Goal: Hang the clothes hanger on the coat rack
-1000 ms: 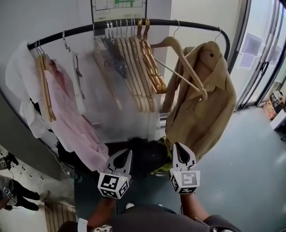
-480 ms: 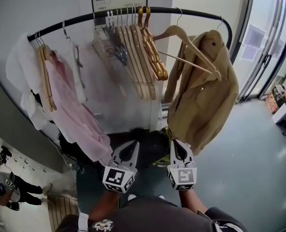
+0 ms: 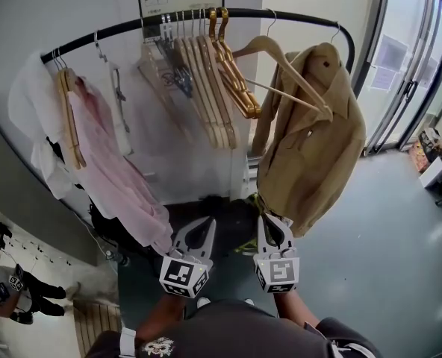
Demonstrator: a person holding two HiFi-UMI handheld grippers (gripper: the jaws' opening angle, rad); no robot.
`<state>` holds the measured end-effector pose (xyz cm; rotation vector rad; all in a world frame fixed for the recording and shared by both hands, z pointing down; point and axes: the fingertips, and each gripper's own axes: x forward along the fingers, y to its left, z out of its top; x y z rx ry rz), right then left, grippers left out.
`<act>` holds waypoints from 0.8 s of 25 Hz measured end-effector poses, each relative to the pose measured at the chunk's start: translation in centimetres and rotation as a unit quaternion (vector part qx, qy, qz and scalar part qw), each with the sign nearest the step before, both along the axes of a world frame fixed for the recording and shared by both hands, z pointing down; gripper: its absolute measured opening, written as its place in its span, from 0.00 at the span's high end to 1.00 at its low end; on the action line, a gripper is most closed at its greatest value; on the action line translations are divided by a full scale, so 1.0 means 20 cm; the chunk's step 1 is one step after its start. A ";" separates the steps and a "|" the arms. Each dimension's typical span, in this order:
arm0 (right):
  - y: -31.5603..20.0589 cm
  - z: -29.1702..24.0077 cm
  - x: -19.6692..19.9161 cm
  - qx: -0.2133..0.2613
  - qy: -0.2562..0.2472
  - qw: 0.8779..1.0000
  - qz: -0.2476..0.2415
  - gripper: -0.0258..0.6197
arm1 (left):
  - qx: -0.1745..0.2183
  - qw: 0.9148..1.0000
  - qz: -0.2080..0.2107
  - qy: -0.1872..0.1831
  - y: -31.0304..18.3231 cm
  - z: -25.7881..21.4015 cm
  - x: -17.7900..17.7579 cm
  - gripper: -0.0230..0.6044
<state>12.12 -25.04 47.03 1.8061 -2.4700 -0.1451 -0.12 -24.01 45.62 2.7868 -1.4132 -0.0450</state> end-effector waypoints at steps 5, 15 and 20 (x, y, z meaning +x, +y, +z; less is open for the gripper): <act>0.02 0.00 -0.02 0.000 -0.005 1.000 -0.007 0.94 | -0.002 1.000 -0.006 -0.001 0.01 0.01 -0.01 0.96; 0.02 -0.01 -0.06 0.005 -0.008 1.000 -0.021 0.94 | -0.005 1.000 -0.017 -0.003 0.02 0.01 -0.05 0.96; 0.01 -0.02 -0.06 0.009 -0.007 1.000 -0.020 0.94 | -0.002 1.000 -0.013 -0.002 0.00 0.01 -0.04 0.96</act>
